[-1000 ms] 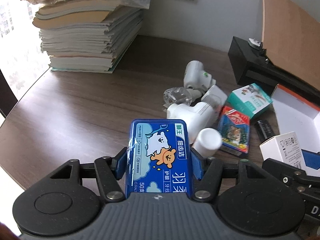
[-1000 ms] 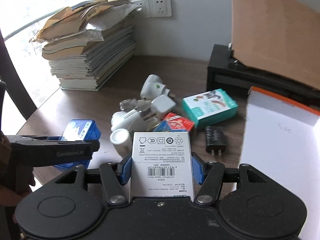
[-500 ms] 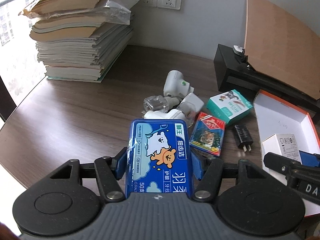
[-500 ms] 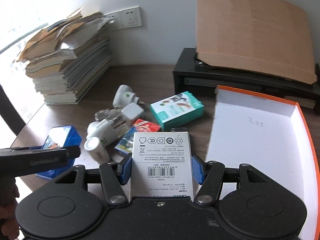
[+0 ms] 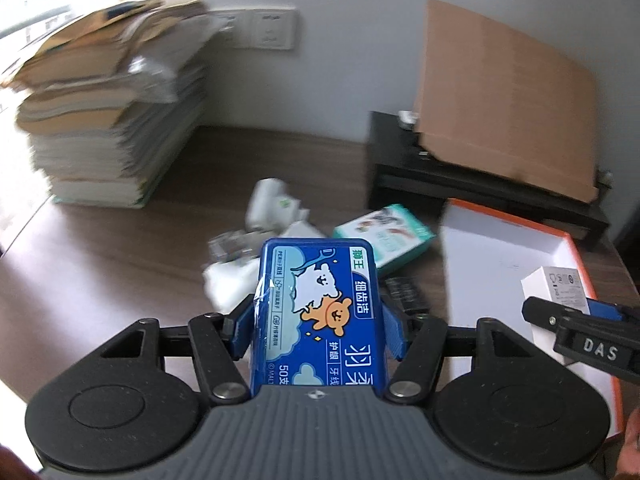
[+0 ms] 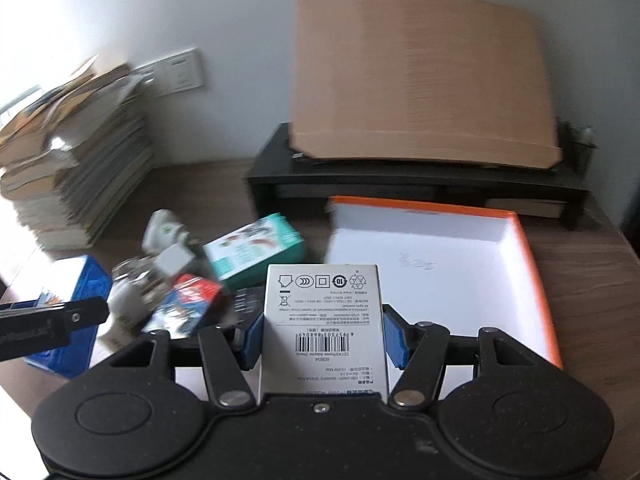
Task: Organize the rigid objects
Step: 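Carry the blue tin and white box with both tools over the white open box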
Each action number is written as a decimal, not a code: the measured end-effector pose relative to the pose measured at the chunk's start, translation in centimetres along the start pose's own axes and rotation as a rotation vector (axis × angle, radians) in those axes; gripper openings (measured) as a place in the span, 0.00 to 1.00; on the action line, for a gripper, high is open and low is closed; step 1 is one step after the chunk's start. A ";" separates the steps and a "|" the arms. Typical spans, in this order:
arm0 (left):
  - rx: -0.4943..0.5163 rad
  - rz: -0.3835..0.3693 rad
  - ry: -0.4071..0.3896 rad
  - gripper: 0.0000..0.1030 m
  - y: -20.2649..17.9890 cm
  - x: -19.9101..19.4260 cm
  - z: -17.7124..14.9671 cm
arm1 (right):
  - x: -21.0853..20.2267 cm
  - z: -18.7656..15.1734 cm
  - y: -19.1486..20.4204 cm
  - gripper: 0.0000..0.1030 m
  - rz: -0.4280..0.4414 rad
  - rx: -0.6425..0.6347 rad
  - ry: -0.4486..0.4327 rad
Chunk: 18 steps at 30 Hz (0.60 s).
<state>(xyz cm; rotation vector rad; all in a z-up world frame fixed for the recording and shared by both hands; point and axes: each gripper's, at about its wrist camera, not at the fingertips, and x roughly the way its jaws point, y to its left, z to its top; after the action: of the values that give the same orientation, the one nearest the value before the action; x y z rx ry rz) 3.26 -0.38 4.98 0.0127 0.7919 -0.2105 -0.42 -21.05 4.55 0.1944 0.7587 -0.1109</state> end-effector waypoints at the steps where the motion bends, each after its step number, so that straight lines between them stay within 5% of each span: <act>1: 0.011 -0.015 0.003 0.61 -0.7 0.2 0.2 | 0.0 0.2 -0.8 0.68 -0.012 0.011 -0.001; 18: 0.143 -0.166 0.044 0.61 -11.7 5.1 2.7 | 1.2 2.3 -9.5 0.68 -0.131 0.104 0.002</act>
<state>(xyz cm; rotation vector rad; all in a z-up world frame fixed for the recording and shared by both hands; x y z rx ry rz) 6.37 -12.96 4.05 0.0866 0.8212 -0.4250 0.39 -30.87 4.04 0.2433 0.7677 -0.2750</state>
